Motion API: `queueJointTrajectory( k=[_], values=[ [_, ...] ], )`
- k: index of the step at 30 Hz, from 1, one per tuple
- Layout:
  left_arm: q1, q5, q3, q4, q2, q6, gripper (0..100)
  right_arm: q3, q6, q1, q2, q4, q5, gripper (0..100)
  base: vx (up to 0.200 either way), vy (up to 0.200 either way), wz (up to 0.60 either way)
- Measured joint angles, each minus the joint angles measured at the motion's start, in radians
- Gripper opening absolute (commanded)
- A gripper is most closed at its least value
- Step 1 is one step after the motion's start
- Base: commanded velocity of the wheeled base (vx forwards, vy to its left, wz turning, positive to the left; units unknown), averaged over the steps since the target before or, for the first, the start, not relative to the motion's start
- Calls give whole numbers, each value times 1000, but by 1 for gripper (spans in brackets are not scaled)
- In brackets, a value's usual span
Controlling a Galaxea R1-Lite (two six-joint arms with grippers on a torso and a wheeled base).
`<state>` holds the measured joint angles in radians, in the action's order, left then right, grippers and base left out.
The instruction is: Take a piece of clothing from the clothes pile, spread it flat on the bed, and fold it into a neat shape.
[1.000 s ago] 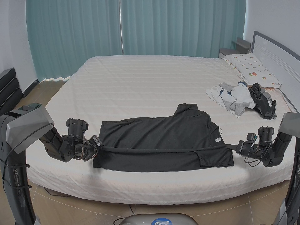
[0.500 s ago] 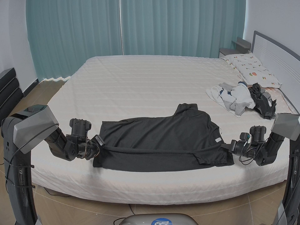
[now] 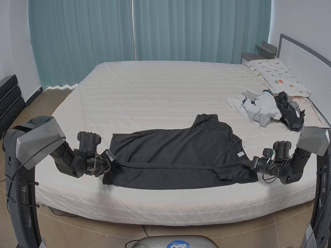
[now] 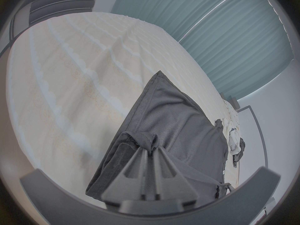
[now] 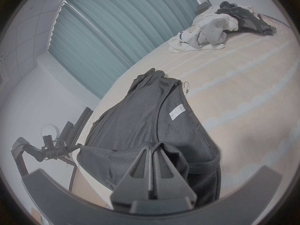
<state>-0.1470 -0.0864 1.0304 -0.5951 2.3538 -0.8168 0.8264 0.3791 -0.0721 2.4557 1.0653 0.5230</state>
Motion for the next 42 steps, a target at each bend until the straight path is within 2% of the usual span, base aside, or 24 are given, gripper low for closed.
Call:
queueJointTrajectory(
  k=[10,16,20,26,34,42],
  values=[
    [5,7,-21,-1,-5,-7,100,-7,13,-8,-5,23,-37,100,0,0,0],
    [23,-4,-89,0,-51,-14,100,-39,110,-24,-59,41,-57,100,0,0,0],
    [24,-10,-123,0,-111,-60,100,-84,175,-24,-102,74,-94,100,0,0,0],
    [-39,-3,-131,0,-173,-93,100,-149,194,-21,-134,152,-110,100,0,0,0],
    [-159,20,-112,18,-176,-97,100,-179,196,-21,-143,169,-112,100,0,0,0],
    [-192,74,12,97,-97,-95,100,-190,196,-16,-146,172,-111,100,0,0,0]
  ],
)
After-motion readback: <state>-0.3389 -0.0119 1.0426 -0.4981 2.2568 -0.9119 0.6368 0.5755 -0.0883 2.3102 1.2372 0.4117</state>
